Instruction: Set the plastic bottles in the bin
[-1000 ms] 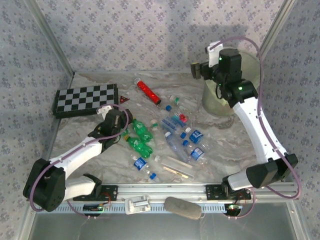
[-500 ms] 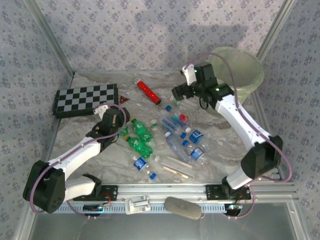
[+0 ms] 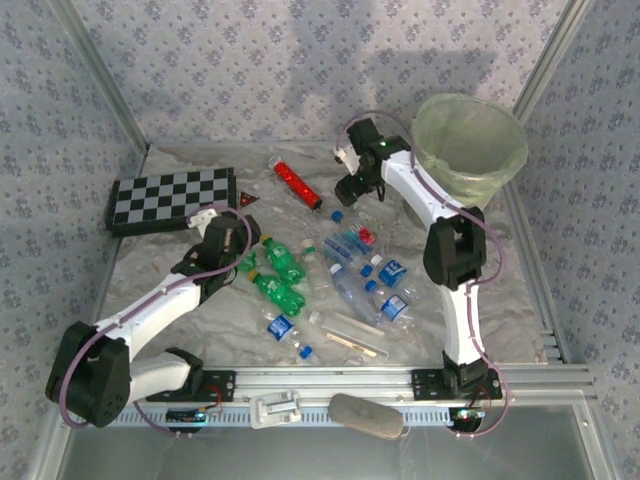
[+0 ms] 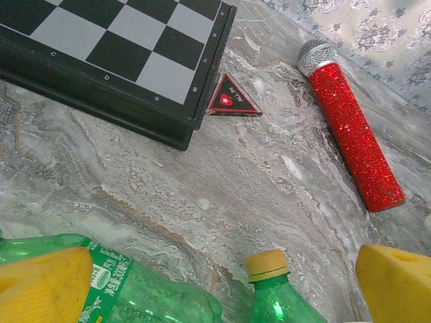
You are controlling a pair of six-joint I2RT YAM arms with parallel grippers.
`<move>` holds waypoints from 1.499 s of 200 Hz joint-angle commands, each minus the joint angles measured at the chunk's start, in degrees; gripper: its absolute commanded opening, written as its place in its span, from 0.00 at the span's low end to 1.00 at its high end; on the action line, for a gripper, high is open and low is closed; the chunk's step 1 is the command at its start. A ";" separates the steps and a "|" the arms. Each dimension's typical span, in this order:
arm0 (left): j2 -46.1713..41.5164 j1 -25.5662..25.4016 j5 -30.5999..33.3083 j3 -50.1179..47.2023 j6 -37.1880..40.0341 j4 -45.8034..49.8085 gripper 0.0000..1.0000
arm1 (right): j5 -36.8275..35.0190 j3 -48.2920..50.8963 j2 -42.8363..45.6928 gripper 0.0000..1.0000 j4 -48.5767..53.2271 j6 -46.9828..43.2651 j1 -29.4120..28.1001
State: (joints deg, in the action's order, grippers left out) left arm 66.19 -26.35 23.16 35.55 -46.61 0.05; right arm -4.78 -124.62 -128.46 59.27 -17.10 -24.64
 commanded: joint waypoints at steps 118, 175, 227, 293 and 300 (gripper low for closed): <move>-3.39 0.35 -1.54 -0.66 -0.65 0.45 1.00 | -8.77 -1.86 -9.27 0.83 10.75 -6.47 1.51; -4.34 0.33 -1.54 -1.10 -1.05 0.41 1.00 | -7.00 -0.50 -11.31 0.83 8.50 -6.69 1.62; -4.28 0.34 -2.06 -1.18 -1.41 0.40 1.00 | -5.87 0.86 -11.68 0.83 7.36 -6.31 1.70; -4.24 0.33 -2.21 -1.27 -1.55 0.40 1.00 | -5.57 1.03 -10.59 0.70 5.47 -6.56 1.44; -4.25 0.33 -2.15 -1.27 -1.53 0.38 1.00 | -5.40 1.19 -10.05 0.68 4.96 -6.63 1.44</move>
State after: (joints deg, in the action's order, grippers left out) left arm 62.87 -26.24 21.63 34.63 -47.68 0.05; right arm -11.07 -123.94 -139.04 64.88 -23.07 -23.14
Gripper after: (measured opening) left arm 0.998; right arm 0.702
